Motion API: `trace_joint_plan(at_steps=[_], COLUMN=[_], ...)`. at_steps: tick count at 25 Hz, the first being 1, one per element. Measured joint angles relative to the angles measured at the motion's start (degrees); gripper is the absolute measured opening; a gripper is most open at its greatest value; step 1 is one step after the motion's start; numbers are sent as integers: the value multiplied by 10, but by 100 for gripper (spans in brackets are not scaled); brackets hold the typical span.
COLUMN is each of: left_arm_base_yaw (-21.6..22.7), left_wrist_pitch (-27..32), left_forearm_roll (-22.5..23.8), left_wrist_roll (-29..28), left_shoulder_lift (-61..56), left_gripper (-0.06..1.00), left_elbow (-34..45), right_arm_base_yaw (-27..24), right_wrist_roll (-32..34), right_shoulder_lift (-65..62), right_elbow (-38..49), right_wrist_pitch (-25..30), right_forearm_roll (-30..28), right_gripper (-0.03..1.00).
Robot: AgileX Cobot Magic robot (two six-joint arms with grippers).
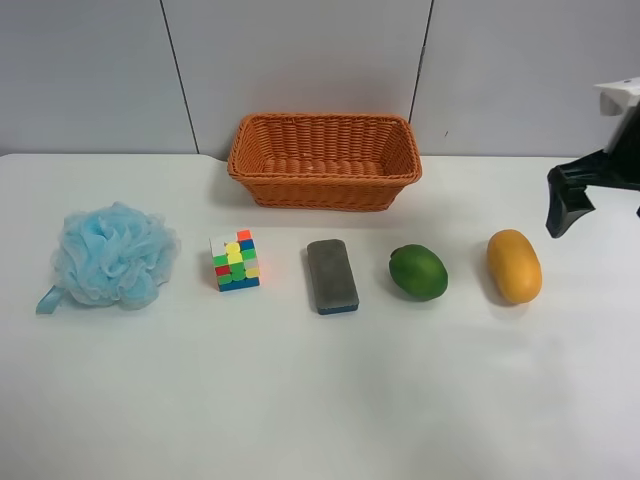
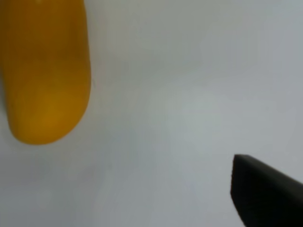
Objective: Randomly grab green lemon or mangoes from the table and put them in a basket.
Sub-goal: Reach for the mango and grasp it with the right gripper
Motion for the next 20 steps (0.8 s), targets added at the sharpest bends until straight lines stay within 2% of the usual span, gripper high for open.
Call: trace_joint_plan(at_steps=[11, 20], left_arm_base_yaw=[0, 0], left_wrist_pitch=[0, 0], left_forearm_roll=[0, 0], left_wrist_roll=[0, 0], left_shoulder_lift=[0, 0], left_gripper=[99, 99], left_elbow=[0, 0], right_arm_base_yaw=[0, 0], right_wrist_roll=[-4, -76], right_shoulder_lift=[114, 162], right_elbow=[0, 0], right_wrist_pitch=[-100, -159], right_forearm_roll=[4, 78], right_gripper=[99, 99])
